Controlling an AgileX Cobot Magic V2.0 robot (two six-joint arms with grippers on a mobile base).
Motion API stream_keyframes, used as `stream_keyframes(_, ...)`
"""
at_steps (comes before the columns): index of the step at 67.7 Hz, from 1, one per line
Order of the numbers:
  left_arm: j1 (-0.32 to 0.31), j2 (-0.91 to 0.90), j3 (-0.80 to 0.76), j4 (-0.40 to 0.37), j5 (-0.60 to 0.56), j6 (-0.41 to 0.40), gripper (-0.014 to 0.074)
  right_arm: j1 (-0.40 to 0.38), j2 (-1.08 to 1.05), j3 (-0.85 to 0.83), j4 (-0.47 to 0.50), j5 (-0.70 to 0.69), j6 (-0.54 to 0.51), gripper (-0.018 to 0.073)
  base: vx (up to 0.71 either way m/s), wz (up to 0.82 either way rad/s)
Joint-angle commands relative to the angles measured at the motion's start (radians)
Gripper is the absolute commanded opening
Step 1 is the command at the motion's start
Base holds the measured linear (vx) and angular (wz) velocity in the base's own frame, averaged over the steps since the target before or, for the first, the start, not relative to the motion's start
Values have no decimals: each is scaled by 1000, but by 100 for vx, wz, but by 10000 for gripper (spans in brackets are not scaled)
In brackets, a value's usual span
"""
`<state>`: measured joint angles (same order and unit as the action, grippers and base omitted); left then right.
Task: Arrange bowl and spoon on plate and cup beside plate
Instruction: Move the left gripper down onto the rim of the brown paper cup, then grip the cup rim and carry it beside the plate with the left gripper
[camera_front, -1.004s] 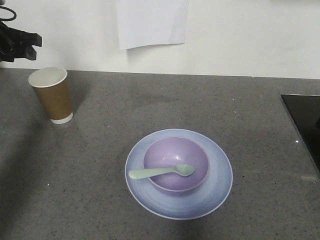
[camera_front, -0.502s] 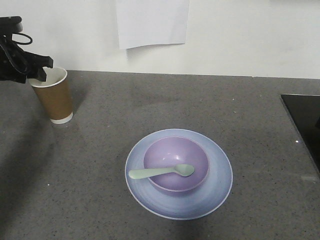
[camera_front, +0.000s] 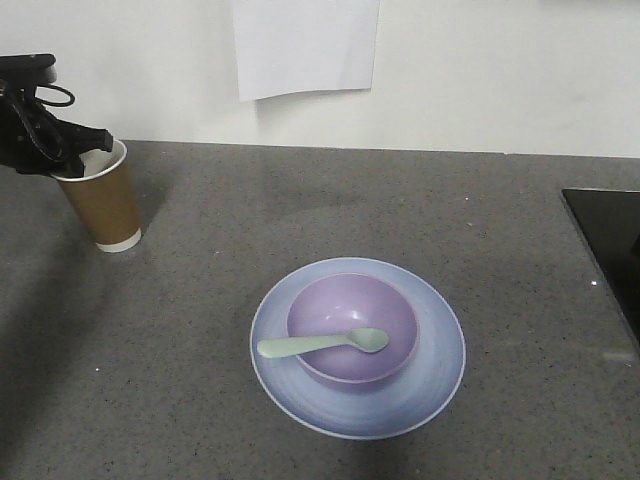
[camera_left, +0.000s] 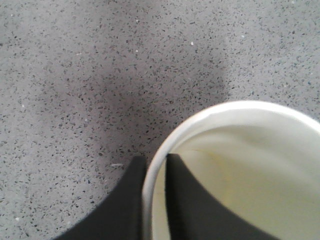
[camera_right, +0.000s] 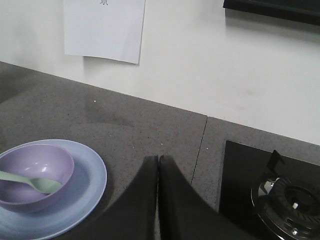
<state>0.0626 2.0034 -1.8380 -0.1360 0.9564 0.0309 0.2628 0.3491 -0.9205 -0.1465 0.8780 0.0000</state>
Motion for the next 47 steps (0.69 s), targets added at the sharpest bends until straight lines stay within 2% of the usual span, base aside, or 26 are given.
stream_keyframes(1,2,-69,-27,0,-11,14,-9,-2,22,-20,-3,-70,0,-6,0,0)
stream_keyframes(14,-9,-163,-27,-21,86,67,-8,-2,22,-20,0,-69,0,-6,0,0)
stream_keyframes(29,-10,-285,-26,-252,296,218,-8,-2,22,-20,13,-68,0,-6,0,0)
stream_keyframes(36,-25,-340,19,-333,295,244,-8,-2,22,-20,27,-68,0,-6,0,0)
stream_keyframes(47,-90,-401,124,-332,295,263,-8,-2,22,-20,41,-68,0,-6,0,0)
